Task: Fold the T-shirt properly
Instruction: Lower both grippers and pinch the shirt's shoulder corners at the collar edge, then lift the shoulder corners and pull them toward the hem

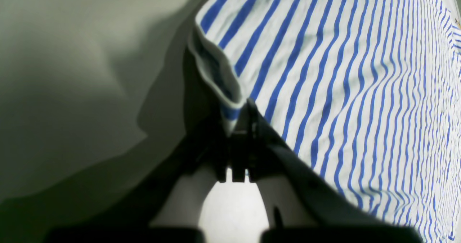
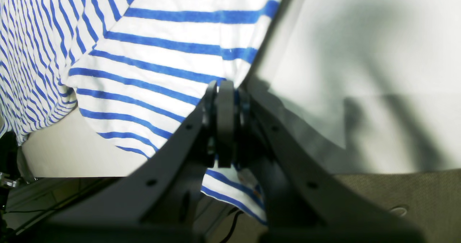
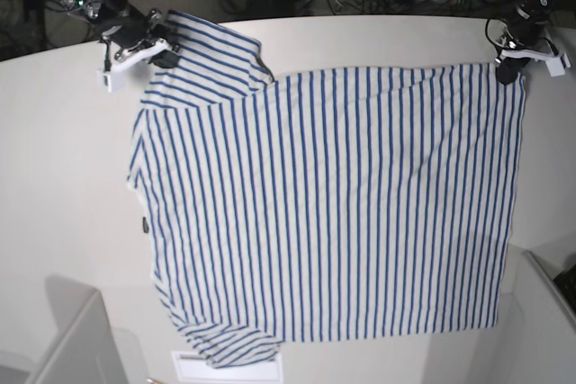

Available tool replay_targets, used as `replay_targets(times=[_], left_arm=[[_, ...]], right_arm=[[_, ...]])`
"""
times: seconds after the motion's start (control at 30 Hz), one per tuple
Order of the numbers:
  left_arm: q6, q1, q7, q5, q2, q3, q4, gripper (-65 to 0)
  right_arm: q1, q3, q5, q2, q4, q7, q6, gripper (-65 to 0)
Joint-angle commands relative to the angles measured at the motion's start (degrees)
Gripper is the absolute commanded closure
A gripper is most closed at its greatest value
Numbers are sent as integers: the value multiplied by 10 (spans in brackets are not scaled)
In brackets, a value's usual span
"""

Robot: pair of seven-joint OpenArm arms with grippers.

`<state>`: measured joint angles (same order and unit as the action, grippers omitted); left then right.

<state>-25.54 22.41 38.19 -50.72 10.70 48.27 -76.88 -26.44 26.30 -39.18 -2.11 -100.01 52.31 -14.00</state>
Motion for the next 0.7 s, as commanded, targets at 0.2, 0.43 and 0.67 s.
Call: replay_targets(times=[0.2, 0.43, 0.67], left_arm=[[5, 30, 11, 10, 8, 1, -25, 0], [4, 55, 11, 23, 8, 5, -54, 0], [4, 97, 11, 116, -3, 5, -156, 0]], right_arm=[[-22, 4, 1, 1, -29, 3, 2, 0], [-51, 0, 1, 0, -107, 6, 2, 0], [-63, 3, -24, -1, -127, 4, 2, 0]])
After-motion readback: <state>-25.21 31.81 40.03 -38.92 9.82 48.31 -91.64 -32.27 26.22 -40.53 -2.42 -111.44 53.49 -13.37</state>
